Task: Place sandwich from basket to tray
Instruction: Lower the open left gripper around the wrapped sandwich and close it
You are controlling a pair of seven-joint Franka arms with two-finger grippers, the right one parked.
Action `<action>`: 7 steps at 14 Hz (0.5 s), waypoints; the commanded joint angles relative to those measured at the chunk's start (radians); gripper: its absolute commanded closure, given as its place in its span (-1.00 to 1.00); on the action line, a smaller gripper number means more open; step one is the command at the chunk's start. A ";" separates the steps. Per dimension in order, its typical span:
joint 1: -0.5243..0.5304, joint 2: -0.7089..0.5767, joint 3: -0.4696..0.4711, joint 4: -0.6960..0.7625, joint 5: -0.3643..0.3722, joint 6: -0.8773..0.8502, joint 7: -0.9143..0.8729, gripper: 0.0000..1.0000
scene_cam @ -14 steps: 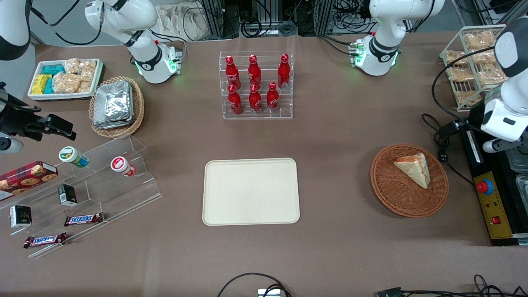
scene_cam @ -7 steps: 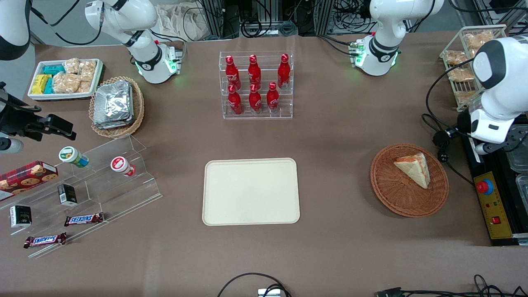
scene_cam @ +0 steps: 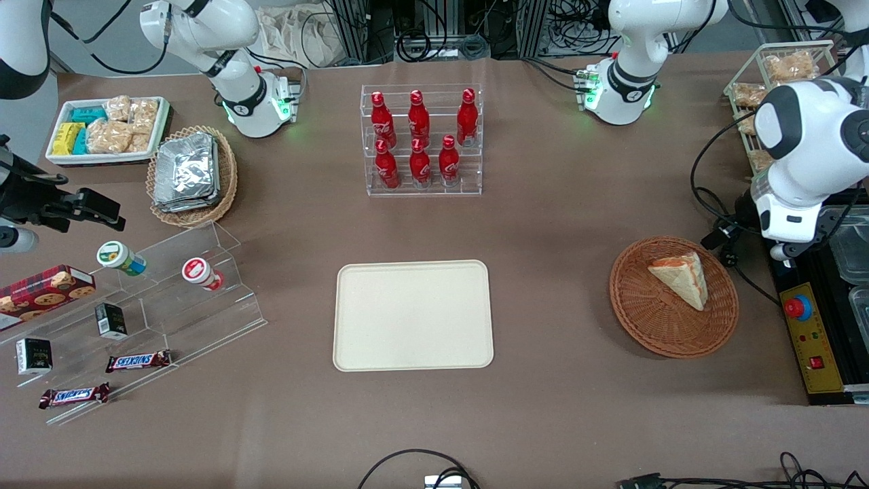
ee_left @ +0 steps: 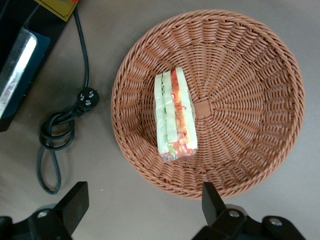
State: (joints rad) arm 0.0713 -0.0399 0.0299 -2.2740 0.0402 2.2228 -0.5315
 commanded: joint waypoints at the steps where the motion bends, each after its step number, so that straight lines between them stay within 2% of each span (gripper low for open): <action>1: -0.001 0.031 -0.007 -0.030 0.013 0.085 -0.071 -1.00; 7: -0.010 0.106 -0.011 -0.028 0.013 0.173 -0.139 -1.00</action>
State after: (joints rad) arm 0.0662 0.0478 0.0224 -2.2969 0.0403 2.3570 -0.6296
